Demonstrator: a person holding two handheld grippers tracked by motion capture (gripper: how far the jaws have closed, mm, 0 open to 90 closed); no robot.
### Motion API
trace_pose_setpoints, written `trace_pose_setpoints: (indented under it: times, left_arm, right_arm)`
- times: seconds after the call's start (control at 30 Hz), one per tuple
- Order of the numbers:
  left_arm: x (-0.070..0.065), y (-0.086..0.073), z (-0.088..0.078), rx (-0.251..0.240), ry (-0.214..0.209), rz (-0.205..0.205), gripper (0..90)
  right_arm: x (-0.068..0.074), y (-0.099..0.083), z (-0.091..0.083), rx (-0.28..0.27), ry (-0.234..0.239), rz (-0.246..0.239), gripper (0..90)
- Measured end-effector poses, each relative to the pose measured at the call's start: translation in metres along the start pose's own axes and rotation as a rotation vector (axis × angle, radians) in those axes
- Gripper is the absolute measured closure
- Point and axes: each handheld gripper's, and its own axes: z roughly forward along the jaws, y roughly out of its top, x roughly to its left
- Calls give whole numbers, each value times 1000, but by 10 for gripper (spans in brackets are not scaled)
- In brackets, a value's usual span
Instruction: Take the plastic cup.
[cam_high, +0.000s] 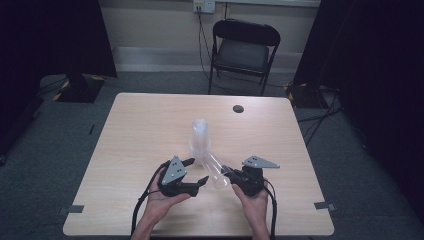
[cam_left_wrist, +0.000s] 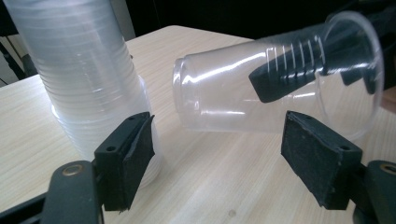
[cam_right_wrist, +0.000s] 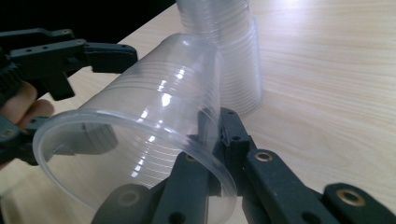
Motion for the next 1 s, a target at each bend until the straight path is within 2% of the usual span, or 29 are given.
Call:
trace_pose_setpoints:
  times: [0.17, 0.3, 0.4, 0.5, 0.67, 1.0]
  left_arm:
    - [-1, -4, 1, 9, -1, -6, 237]
    - [-2, -8, 4, 22, 4, 7, 191]
    - [-5, -11, 6, 41, 35, 43, 187]
    - [-7, -13, 8, 40, 48, 74, 183]
    - [-12, -15, 12, 51, 87, 155, 180]
    - [-19, -17, 17, 45, 124, 261, 173]
  right_arm:
    - [0, 5, -2, 38, 23, 25, 896]
    - [0, 9, -1, 73, 29, 28, 894]
    - [0, 11, 1, 97, 49, 32, 891]
    - [3, 13, 3, 126, 51, 24, 891]
    - [5, 14, 5, 161, 53, 17, 888]
    - [8, 16, 8, 211, 40, 20, 888]
